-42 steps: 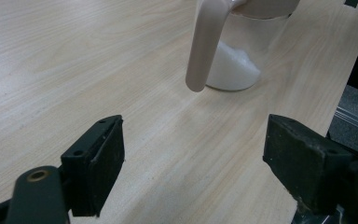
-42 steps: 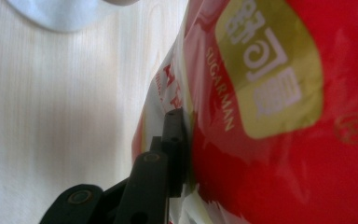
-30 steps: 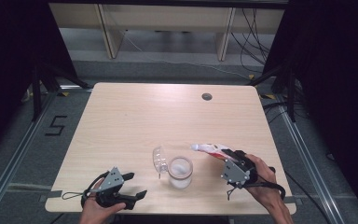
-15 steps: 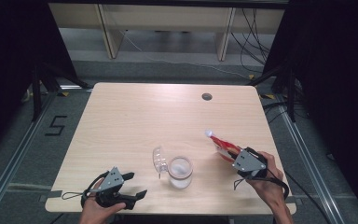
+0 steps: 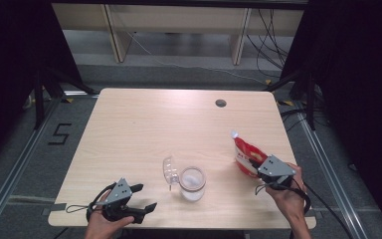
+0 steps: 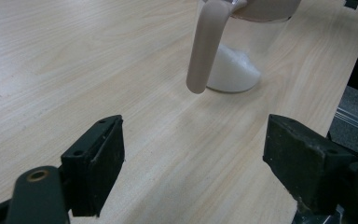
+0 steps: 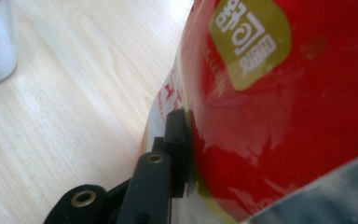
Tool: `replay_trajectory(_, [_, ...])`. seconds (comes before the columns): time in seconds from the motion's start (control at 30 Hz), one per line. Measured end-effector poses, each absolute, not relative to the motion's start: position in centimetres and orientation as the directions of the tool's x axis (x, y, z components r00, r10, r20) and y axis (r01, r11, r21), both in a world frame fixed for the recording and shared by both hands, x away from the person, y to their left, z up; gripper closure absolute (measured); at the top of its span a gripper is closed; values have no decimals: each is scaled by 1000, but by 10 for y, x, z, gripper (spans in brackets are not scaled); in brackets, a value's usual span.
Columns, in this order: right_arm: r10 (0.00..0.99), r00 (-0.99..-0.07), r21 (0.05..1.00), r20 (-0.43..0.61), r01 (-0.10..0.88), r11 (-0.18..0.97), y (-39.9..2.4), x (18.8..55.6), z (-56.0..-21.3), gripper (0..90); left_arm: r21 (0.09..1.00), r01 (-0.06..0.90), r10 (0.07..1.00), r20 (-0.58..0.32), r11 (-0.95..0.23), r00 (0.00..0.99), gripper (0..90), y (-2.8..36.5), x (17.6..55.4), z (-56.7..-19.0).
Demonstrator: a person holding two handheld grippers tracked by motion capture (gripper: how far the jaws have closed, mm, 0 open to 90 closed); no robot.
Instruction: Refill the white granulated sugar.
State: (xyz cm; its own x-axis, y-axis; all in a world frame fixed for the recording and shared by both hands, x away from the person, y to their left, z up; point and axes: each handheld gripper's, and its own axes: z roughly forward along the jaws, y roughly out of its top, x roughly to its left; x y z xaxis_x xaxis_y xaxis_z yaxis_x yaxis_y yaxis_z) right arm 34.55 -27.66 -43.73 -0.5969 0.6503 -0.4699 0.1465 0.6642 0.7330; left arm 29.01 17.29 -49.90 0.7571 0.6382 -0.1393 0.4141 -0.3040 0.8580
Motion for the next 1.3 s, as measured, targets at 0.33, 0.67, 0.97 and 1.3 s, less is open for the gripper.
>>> replay_trajectory(0.33, [775, -550, 832, -311, 236, 502, -293, 346, -443, 776, 856, 412, 637, -133, -312, 759, 201, 173, 290, -499])
replay_trajectory(0.67, [815, -523, 863, -249, 263, 432, -296, 345, -446, 740, 852, 410, 639, -122, -325, 760, 200, 174, 290, -499])
replay_trajectory(0.97, [835, -504, 882, -219, 265, 391, -297, 344, -446, 590, 859, 391, 624, -112, -330, 773, 200, 174, 292, -499])
replay_trajectory(1.3, [880, -455, 911, -135, 292, 291, -300, 320, -442, 429, 859, 416, 628, -151, -299, 763, 200, 172, 292, -496])
